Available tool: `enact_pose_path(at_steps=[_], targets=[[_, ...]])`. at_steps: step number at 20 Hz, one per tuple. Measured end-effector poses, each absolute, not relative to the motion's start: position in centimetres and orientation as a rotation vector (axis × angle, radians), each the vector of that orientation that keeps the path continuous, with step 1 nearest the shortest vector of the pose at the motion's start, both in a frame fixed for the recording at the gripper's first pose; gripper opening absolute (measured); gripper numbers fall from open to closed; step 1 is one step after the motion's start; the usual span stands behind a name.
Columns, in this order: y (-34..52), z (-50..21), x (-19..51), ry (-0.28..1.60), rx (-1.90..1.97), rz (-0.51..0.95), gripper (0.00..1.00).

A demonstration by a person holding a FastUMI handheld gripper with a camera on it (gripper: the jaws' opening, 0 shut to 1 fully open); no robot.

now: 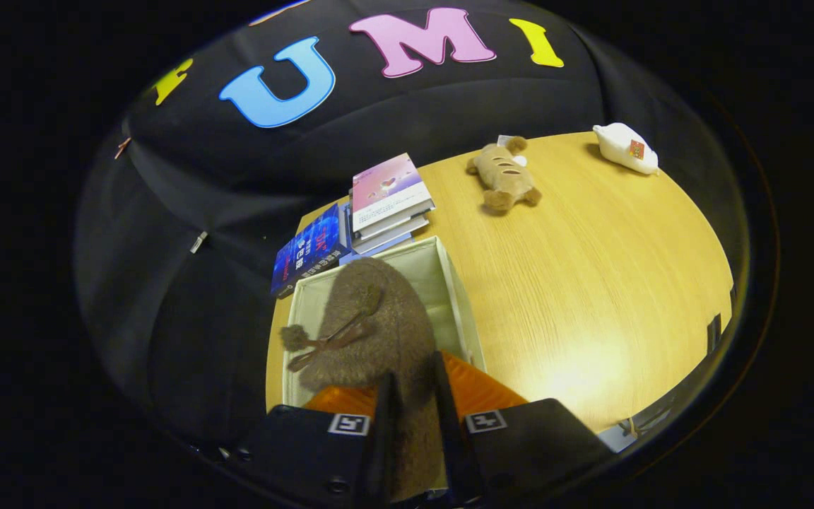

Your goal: Open the storage box then place both shoes into the box .Put the left shoe in first, then the right shoe, with the right side of both shoes facing outward in a uniform manner.

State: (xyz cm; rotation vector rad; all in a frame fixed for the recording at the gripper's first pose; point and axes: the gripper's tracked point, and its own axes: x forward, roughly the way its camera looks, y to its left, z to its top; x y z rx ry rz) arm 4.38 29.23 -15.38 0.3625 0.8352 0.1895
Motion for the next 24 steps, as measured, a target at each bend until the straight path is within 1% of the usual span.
enact_pose_path(at_steps=[1,4,12,15,18,24], targets=[[29.9,-14.8,3.9,0.821,0.374,0.225,0.51],[29.5,-13.5,3.3,0.762,0.334,0.252,1.0],[26.6,-9.9,1.7,0.636,0.244,0.269,0.99],[24.7,-7.8,2.1,0.557,0.203,0.265,0.99],[22.7,-4.7,2.5,0.455,0.171,0.264,0.99],[16.3,3.2,3.3,0.192,0.101,0.228,0.99]])
